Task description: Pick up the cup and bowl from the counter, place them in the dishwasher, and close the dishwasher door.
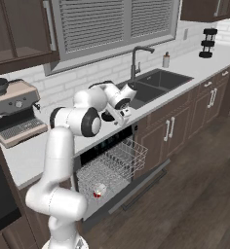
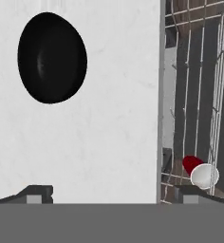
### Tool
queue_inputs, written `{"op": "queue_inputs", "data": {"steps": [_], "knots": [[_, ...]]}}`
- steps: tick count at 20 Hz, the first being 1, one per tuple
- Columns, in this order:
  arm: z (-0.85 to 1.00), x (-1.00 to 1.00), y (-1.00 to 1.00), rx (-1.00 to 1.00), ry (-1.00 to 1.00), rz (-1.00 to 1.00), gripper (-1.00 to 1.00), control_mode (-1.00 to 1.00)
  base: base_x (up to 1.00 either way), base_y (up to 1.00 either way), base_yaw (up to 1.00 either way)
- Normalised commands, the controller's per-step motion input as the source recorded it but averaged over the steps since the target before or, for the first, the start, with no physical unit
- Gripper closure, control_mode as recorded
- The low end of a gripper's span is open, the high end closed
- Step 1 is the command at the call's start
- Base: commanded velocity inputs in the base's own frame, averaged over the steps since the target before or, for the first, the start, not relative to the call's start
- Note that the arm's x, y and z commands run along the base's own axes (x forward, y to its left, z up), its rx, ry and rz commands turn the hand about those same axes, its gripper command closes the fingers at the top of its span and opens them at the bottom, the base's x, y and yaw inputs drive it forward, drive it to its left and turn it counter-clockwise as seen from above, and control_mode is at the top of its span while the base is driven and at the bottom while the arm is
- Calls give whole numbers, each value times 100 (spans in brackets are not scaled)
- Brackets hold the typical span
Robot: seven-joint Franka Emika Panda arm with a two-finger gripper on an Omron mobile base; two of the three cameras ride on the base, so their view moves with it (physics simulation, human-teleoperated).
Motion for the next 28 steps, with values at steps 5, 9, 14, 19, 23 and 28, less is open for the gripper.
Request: {"op": "queue_inputs", "data": {"steps": [5,9,14,19,23,28], "knots": [[-24,63,15,0,0,0,-100,-100,0,0,0],[-27,30,15,0,0,0,-100,-100,0,0,0],[-28,0,12,0,0,0,-100,-100,0,0,0],[-30,1,12,0,0,0,-100,-100,0,0,0],[-16,12,2,0,0,-1,-100,-100,0,0,0],[-10,11,0,0,0,-2,-100,-100,0,0,0]]}}
